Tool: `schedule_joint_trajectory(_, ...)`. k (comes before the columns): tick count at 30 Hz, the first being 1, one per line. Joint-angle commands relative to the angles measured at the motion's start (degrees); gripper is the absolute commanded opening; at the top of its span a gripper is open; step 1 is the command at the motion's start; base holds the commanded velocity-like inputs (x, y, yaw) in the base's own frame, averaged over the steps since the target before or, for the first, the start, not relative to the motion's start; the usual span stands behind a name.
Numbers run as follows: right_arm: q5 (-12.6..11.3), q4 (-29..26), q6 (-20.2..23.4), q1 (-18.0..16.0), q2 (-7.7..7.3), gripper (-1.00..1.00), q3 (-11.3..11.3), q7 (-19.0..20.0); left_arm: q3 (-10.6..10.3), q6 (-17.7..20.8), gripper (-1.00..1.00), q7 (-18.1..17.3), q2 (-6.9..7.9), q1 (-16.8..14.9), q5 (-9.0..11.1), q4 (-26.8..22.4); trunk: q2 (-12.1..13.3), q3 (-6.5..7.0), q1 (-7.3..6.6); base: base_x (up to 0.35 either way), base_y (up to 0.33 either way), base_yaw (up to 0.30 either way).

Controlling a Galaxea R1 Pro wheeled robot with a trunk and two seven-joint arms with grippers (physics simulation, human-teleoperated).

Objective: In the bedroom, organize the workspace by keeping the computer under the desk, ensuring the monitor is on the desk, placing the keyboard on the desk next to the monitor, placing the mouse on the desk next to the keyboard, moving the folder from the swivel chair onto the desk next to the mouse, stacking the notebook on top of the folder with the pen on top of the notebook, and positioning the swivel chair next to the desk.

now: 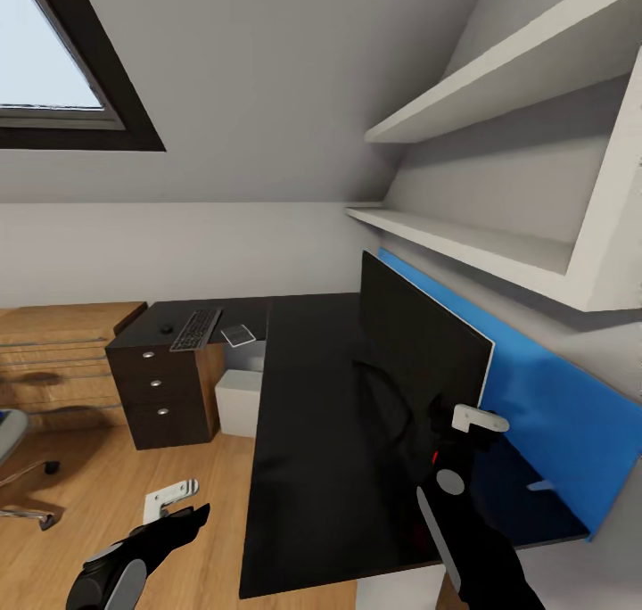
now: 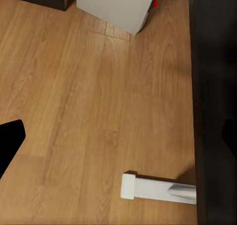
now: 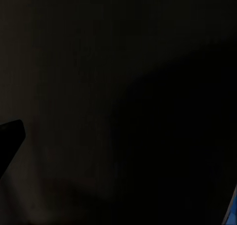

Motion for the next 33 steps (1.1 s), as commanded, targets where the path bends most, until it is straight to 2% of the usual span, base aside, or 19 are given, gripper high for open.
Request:
schedule_joint_trajectory(1,0.2,0.0,-0.1,0.0,0.00,1.00,0.0,-0.3,0.0,0.2,1.00,0.5,0.03,0.0,0.6,-0.1,0.0,-0.07,0.00,0.000,-0.036,0.000)
schedule_joint_trajectory(17,0.2,0.0,-0.1,0.0,0.00,1.00,0.0,-0.3,0.2,0.1,1.00,0.5,0.03,0.0,0.5,-0.2,0.0,-0.07,0.00,-0.020,-0.003,0.000)
schedule_joint_trajectory(33,0.3,0.6,-0.1,0.0,0.13,1.00,0.1,-0.3,0.3,0.1,1.00,0.6,0.11,0.0,0.5,-0.1,0.0,-0.07,0.00,-0.313,0.000,0.000)
